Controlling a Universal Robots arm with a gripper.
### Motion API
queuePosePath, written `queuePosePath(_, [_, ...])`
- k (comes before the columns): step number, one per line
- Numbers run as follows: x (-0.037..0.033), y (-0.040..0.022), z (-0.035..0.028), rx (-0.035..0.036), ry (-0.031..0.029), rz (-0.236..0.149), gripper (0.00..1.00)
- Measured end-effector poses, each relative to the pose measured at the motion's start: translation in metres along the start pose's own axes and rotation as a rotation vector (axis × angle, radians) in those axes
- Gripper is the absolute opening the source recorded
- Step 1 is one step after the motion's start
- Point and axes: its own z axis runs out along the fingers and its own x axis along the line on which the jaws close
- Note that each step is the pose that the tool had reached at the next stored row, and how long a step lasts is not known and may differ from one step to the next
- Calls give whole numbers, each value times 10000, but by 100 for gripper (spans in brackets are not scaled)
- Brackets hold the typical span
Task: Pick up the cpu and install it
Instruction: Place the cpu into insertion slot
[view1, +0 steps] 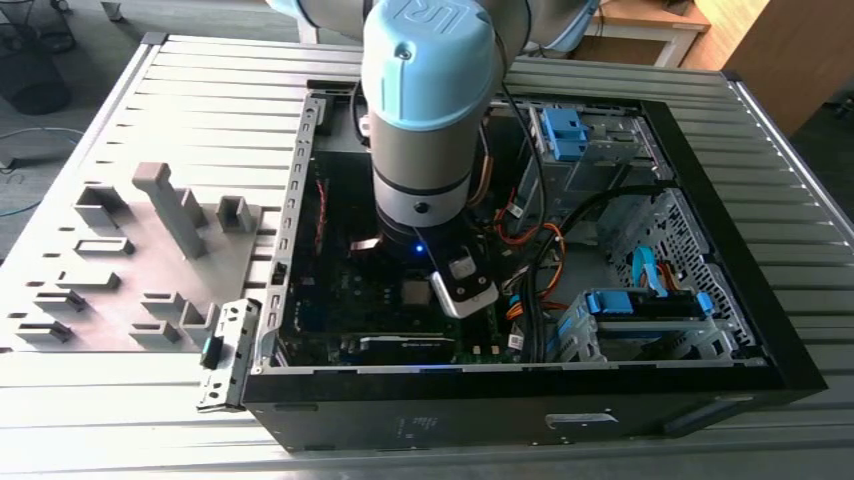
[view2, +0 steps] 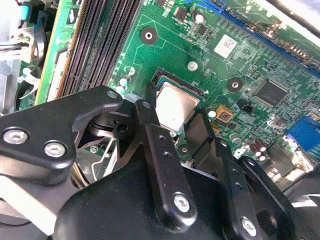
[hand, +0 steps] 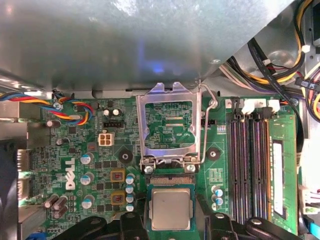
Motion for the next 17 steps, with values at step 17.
queuePosePath(17, [-1,-4,67,0,1,0,47])
